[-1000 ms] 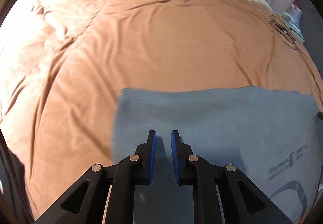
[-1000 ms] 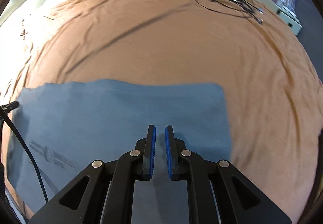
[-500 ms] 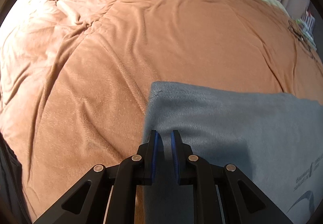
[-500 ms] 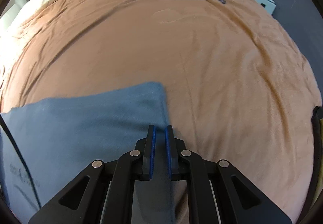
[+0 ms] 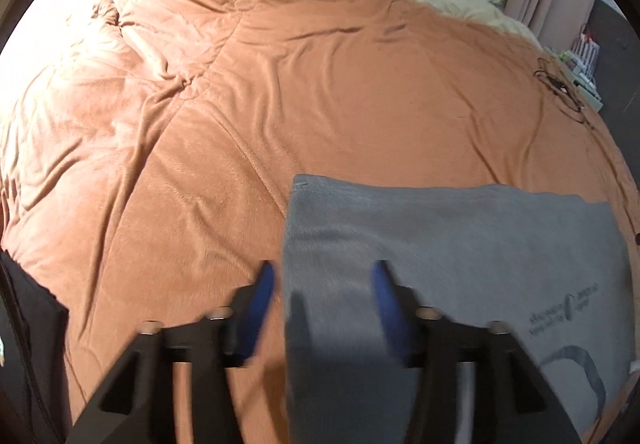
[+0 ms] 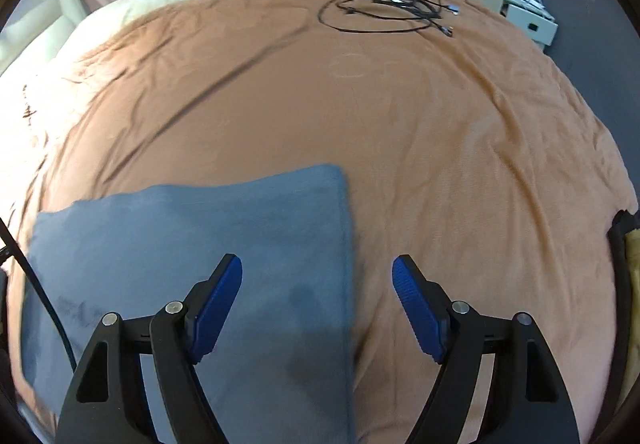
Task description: Fold small clothes
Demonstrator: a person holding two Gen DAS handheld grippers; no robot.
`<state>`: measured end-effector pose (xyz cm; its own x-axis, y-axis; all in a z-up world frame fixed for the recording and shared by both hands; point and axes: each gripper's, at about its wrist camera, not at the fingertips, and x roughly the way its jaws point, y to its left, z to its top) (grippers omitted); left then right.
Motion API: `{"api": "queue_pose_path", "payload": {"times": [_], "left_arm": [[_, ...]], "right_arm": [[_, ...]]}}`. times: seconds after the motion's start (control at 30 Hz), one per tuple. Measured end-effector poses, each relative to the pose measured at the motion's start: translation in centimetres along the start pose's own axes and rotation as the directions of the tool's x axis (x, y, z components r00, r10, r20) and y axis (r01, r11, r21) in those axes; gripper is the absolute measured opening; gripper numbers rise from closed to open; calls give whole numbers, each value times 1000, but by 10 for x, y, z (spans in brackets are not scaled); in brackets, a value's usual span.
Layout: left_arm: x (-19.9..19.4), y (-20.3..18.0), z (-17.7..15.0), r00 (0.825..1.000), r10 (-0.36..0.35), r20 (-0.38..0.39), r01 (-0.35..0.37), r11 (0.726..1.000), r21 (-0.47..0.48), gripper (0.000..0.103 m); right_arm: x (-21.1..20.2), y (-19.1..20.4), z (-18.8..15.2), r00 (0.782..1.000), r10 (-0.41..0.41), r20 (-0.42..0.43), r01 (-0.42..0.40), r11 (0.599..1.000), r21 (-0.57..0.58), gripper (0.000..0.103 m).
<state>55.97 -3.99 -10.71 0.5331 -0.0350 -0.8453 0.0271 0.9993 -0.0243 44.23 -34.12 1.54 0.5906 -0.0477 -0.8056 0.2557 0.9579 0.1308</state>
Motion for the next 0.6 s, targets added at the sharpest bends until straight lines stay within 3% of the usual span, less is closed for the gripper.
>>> {"api": "queue_pose_path", "payload": {"times": [0.27, 0.6], "left_arm": [[-33, -18, -43, 999, -44, 8, 44, 999, 31, 66], [-56, -32, -98, 998, -61, 15, 60, 997, 48, 66]], "right_arm": [[-40, -2, -40, 999, 37, -30, -39, 998, -56, 76], [-84, 8, -103, 998, 58, 7, -57, 992, -110, 76]]}}
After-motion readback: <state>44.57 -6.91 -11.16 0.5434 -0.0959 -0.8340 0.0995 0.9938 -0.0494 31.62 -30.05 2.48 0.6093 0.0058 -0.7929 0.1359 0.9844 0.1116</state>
